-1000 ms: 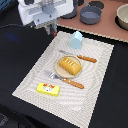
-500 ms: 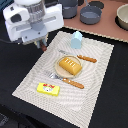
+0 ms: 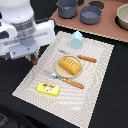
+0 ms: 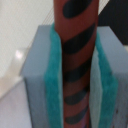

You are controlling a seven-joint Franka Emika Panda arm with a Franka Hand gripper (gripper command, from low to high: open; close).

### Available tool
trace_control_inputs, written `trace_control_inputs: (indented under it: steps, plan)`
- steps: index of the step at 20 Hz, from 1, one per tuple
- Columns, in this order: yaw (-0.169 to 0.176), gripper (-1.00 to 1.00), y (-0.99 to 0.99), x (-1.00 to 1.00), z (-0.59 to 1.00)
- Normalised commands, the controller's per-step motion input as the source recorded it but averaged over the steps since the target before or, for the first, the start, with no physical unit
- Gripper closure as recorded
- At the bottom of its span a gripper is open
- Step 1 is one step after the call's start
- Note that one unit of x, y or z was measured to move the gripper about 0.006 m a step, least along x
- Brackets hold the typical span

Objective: Interact with the objects in diverse but meaningful ways.

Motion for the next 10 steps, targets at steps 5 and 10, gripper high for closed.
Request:
trace_control_inputs:
  steps: [5,10]
  plan:
    - [0.0,1.0,-0.64,0.6,-0.06]
    - [0.0,1.0,-0.64,0.45,-0.29]
